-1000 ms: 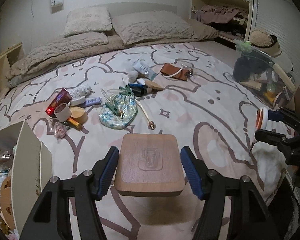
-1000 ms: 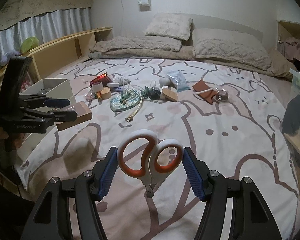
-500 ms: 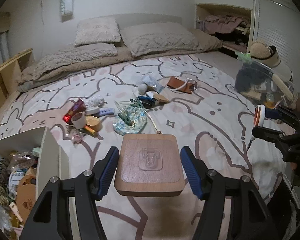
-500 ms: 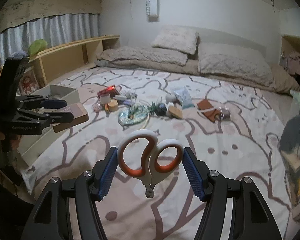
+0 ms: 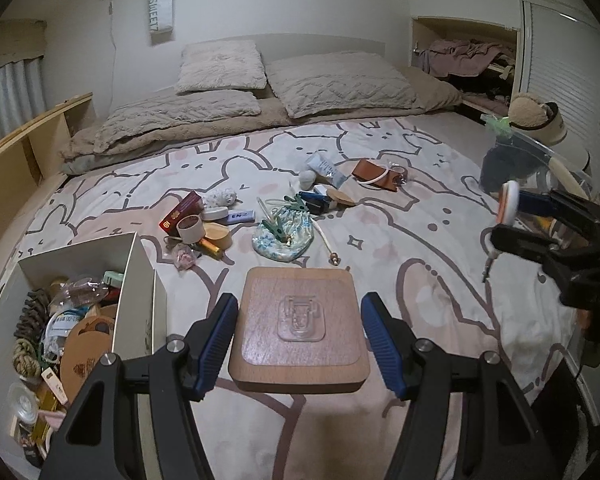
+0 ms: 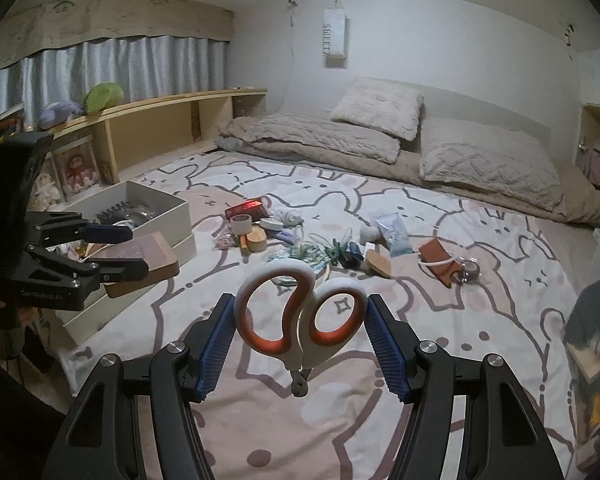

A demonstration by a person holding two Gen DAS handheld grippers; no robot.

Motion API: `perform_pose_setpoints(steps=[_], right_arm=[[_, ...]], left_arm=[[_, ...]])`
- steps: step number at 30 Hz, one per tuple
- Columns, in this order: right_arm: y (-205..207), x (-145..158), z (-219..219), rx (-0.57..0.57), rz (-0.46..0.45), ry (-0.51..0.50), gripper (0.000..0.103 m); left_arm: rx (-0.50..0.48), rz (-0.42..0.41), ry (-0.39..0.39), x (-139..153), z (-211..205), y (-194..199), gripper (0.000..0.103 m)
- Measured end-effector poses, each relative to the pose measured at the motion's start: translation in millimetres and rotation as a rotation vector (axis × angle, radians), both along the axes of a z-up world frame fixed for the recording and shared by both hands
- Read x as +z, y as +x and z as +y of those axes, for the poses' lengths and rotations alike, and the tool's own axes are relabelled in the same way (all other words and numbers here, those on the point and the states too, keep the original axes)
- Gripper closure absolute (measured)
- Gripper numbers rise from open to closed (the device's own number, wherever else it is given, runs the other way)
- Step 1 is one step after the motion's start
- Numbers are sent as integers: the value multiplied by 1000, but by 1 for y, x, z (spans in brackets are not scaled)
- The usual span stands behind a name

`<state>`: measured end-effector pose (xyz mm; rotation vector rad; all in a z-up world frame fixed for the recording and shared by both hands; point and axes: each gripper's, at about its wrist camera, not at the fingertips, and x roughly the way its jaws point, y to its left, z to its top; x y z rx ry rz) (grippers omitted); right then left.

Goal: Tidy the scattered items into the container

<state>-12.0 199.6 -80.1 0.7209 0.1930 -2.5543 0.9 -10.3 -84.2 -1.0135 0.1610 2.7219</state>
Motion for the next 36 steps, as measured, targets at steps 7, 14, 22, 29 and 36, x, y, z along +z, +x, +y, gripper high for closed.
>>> perform_pose_setpoints(steps=[7, 14, 22, 29, 36], right_arm=[[3, 2, -8, 19, 7, 9, 38], [0, 11, -19, 37, 16, -5, 38], [-5, 24, -45, 82, 41, -16, 38], [-9, 28, -66, 119, 47, -21, 38], [-16, 35, -89, 155, 56, -31, 38]], left_arm=[[22, 32, 23, 13, -6, 12, 39], [76, 54, 48, 22, -24, 20, 39], [165, 94, 86, 36, -55, 31, 39], [241, 123, 100, 43, -83, 39, 39], [314, 136, 126, 46, -113, 45, 39]])
